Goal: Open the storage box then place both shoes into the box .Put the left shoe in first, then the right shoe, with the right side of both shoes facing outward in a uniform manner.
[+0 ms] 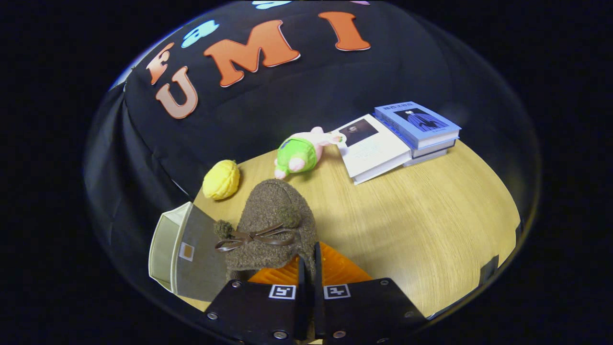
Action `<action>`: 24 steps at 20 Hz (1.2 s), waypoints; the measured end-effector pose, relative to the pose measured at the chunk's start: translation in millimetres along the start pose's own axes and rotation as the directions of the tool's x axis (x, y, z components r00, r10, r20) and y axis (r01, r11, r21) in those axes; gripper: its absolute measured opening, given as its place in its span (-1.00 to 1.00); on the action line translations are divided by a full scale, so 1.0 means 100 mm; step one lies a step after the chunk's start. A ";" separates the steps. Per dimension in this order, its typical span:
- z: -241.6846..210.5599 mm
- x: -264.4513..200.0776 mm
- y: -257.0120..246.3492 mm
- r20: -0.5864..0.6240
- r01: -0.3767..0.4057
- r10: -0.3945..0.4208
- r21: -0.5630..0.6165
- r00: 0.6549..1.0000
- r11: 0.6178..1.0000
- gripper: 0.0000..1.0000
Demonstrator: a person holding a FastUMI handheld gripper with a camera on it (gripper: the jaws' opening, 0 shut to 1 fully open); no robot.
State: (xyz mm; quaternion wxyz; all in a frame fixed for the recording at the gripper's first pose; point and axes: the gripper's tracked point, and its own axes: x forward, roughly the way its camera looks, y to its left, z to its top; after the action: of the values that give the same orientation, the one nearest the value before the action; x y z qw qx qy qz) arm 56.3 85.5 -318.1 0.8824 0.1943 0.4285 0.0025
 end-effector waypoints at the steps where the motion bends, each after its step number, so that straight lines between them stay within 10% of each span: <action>1: 0.03 -0.02 0.18 0.001 -0.022 0.022 -0.009 1.000 1.000 -0.86; 14: -0.12 -0.04 2.36 -0.084 -0.238 0.232 -0.081 0.969 0.968 -0.87; 24: -0.53 0.37 2.66 -0.181 -0.194 0.167 -0.142 0.969 0.971 -0.86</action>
State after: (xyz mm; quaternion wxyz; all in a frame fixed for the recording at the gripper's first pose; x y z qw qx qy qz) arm 82.2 355.5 -283.7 0.8519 0.1612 0.4801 0.1334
